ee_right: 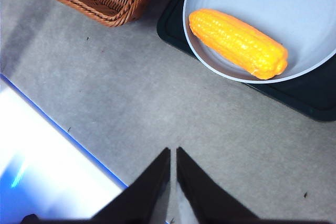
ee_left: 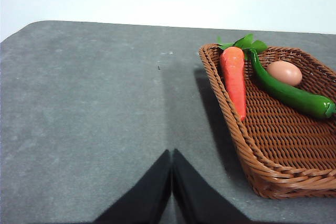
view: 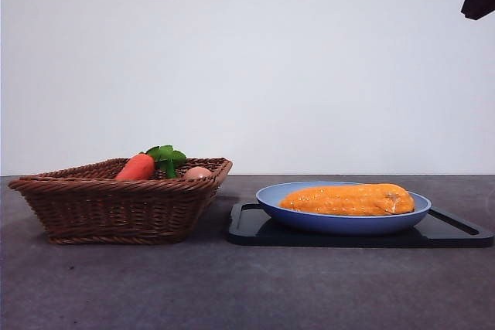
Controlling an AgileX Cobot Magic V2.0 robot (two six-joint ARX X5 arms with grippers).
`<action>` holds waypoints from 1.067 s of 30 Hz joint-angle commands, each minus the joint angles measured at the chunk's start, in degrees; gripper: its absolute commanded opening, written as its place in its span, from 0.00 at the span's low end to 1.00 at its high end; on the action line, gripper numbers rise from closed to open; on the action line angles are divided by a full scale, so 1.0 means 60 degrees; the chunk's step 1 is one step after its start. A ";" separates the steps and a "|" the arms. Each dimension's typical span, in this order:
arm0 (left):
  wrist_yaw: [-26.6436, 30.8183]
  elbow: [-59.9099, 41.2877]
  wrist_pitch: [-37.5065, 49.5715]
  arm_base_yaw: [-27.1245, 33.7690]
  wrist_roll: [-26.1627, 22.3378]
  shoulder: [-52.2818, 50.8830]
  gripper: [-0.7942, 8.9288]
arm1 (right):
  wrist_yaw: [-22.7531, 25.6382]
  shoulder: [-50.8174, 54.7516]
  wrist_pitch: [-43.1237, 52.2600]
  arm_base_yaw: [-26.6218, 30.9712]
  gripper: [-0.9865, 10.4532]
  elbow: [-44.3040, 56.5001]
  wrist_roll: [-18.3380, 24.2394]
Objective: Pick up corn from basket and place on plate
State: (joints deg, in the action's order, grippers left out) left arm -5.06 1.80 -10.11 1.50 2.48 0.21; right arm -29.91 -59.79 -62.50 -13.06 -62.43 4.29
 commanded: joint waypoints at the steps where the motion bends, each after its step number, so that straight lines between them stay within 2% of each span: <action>1: -0.0051 -0.0226 -0.0146 0.0025 0.0025 -0.0007 0.09 | -0.0015 -0.0069 0.0062 -0.0015 0.09 -0.0168 0.0113; 9: -0.0051 -0.0226 -0.0146 0.0025 0.0025 -0.0007 0.09 | -0.0015 -0.0069 0.0066 -0.0015 0.09 -0.0168 0.0124; 12: -0.0051 -0.0226 -0.0146 0.0025 0.0025 -0.0007 0.09 | 0.0007 0.0015 0.0506 -0.0025 0.09 -0.0164 0.0412; 16: -0.0051 -0.0226 -0.0146 0.0025 0.0025 -0.0007 0.09 | -0.0022 0.0652 0.2302 0.0310 0.09 -0.0069 0.0896; 20: -0.0051 -0.0226 -0.0146 0.0025 0.0025 -0.0007 0.09 | -0.0084 0.1574 0.4681 0.0645 0.09 0.0667 0.0856; 24: -0.0051 -0.0226 -0.0146 0.0025 0.0025 -0.0007 0.09 | -0.0288 0.2958 0.6921 0.1118 0.09 0.2229 0.0699; 28: -0.0051 -0.0226 -0.0146 0.0025 0.0025 -0.0007 0.09 | -0.0255 0.4495 0.8320 0.1716 0.09 0.4025 0.0554; 30: -0.0051 -0.0226 -0.0146 0.0025 0.0025 -0.0007 0.09 | -0.0051 0.5282 0.8823 0.1963 0.09 0.4947 0.0535; 32: -0.0051 -0.0226 -0.0146 0.0025 0.0025 -0.0007 0.09 | 0.0532 0.5978 0.9027 0.2058 0.09 0.5697 0.0535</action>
State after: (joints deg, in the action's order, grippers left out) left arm -5.06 1.80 -10.11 1.50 2.50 0.21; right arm -27.83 -24.53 -9.04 -0.67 -29.36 8.12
